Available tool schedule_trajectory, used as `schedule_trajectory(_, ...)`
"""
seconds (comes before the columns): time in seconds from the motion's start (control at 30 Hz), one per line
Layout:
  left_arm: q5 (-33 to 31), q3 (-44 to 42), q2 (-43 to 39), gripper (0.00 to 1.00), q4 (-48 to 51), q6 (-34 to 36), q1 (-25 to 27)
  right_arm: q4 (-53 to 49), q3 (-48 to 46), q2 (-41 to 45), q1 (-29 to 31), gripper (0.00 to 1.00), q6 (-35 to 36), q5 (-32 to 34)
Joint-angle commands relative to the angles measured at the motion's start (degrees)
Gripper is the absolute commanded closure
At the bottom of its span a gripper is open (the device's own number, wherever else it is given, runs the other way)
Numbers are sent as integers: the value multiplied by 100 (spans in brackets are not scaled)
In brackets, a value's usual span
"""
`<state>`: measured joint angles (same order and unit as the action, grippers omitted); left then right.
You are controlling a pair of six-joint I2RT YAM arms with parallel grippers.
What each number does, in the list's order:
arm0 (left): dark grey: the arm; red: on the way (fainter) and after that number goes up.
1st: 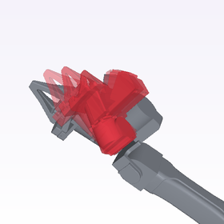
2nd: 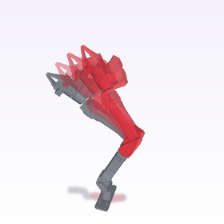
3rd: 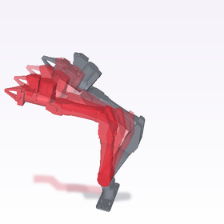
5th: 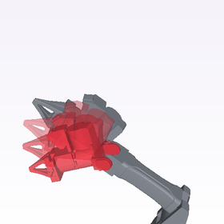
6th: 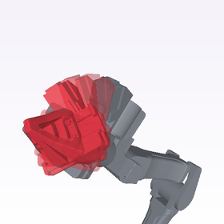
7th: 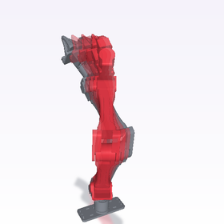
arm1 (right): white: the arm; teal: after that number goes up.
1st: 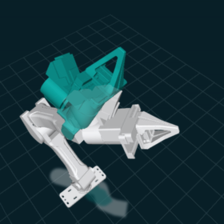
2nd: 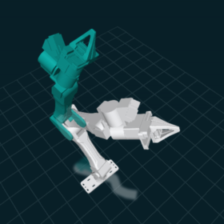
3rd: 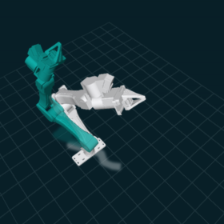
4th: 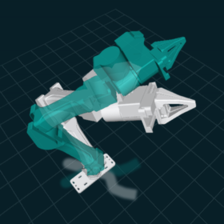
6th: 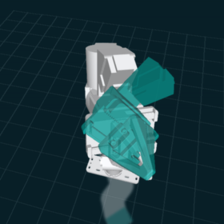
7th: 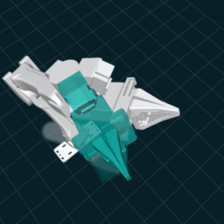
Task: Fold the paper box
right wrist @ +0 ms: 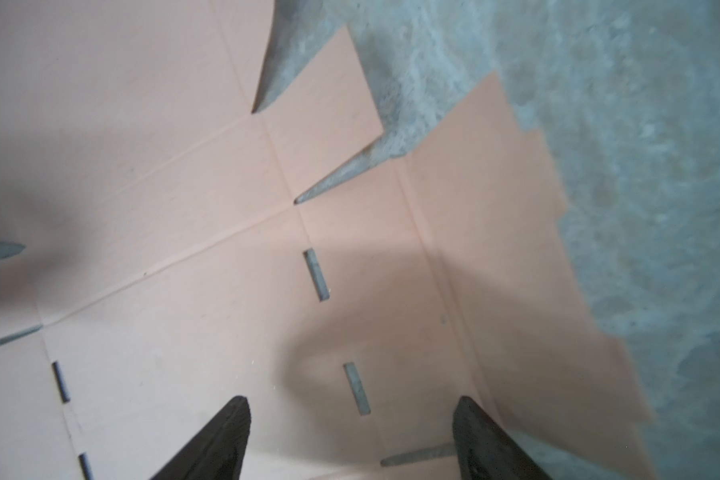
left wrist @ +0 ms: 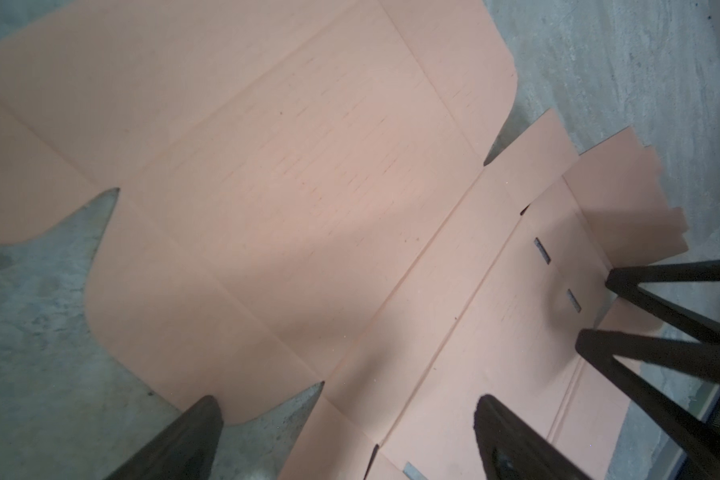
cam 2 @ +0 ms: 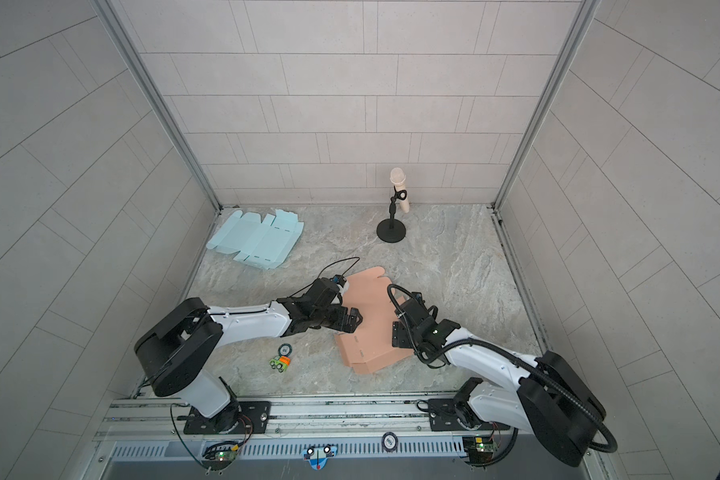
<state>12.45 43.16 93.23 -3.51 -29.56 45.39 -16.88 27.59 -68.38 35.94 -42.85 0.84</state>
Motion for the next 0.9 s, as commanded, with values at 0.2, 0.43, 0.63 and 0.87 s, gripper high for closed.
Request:
schedule_trajectory(0.2, -35, -481, -522, 2, 119, -76, 110, 224, 1017, -1248, -488, 22, 971, -307)
schedule_trajectory(0.43, -242, -583, -889, 8, 419, -68, 194, 230, 1629, -2067, -650, 26, 1315, -396)
schedule_trajectory(0.63, -243, -632, -1107, 11, 604, -58, 193, -35, 2343, -2685, -660, 33, 1607, -583)
schedule_trajectory(0.87, -339, -670, -1269, 10, 802, -42, 198, -292, 3076, -3036, -661, 34, 1815, -617)
